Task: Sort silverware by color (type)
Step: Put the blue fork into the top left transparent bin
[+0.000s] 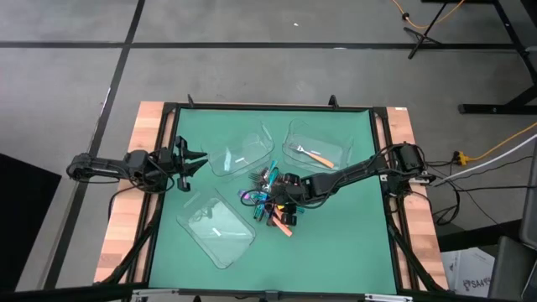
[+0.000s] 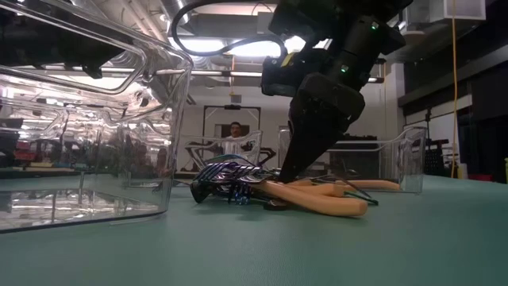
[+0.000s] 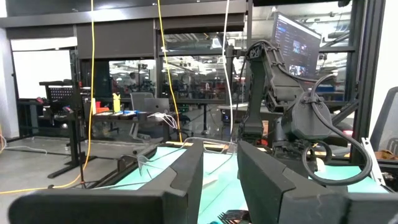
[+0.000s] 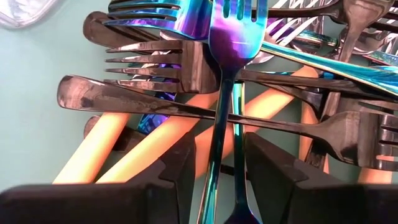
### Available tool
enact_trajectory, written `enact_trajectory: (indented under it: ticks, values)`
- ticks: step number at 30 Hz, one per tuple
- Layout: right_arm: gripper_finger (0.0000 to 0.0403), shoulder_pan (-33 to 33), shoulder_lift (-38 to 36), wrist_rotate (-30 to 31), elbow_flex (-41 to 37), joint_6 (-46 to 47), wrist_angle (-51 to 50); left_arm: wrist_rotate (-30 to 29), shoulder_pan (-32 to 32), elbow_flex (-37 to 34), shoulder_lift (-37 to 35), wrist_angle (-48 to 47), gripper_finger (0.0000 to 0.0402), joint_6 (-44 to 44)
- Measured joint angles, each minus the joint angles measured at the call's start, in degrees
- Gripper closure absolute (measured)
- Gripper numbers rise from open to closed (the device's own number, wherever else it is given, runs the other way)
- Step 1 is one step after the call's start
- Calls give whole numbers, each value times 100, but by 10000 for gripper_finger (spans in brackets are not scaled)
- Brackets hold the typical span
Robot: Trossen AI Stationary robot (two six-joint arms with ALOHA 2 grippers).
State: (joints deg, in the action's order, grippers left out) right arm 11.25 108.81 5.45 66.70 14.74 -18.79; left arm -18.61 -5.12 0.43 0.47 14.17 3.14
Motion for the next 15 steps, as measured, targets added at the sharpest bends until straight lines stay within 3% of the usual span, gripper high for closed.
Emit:
enact_trajectory:
  ticks: [15]
  values:
    - [376,0,0,2,-2,0,-4,-2,1,0,0,0,309,0]
